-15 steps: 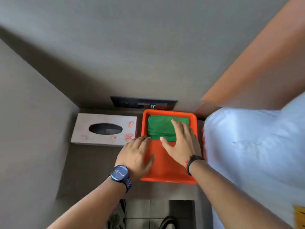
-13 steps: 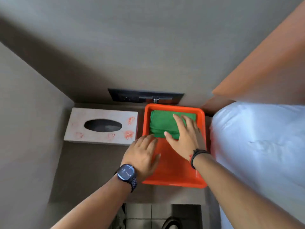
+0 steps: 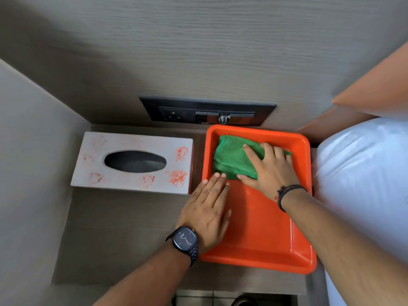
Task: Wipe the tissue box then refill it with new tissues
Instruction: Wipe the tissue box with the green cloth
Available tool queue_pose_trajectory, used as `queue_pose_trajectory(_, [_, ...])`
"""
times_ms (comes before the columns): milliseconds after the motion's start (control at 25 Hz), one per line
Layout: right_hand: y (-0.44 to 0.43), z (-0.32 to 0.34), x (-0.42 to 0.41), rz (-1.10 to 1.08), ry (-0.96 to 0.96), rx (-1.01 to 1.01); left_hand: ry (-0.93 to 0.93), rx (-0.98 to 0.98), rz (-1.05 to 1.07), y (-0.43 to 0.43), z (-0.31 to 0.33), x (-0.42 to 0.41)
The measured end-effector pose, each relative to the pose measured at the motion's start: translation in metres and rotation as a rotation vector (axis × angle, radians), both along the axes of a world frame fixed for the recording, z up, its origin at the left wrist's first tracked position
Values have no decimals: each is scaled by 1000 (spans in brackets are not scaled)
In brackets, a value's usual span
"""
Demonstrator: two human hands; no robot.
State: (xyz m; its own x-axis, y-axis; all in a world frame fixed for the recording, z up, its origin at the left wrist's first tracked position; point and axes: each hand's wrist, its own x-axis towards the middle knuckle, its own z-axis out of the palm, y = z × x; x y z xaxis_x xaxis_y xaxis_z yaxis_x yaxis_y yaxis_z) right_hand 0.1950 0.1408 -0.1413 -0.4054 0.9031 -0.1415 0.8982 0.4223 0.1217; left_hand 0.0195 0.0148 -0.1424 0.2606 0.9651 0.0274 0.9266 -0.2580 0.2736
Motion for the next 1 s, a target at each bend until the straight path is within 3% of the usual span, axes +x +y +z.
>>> queue_pose_trajectory(160, [-6, -1, 4, -68, 32, -14, -68, -63, -22, 2, 3, 5])
queue_pose_trajectory(240, [-10, 1, 8, -60, 44, -6, -189, -56, -35, 0, 17, 0])
queue_pose_trajectory(360, [-14, 10, 6, -77, 79, -13, -297, 112, -20, 7, 52, -51])
queue_pose_trajectory(440, [-20, 18, 0, -143, 162, 12, -170, 116, 70, 22, 70, -103])
queue_pose_trajectory(560, [-35, 29, -18, -222, 358, 77, 100, -146, 183, 48, 78, -164])
queue_pose_trajectory(720, [-47, 44, -47, -186, 516, 76, 307, -359, 119, 70, 68, -201])
queue_pose_trajectory(1000, [-54, 59, -95, -326, 716, 40, 311, -357, 38, 75, 60, -204])
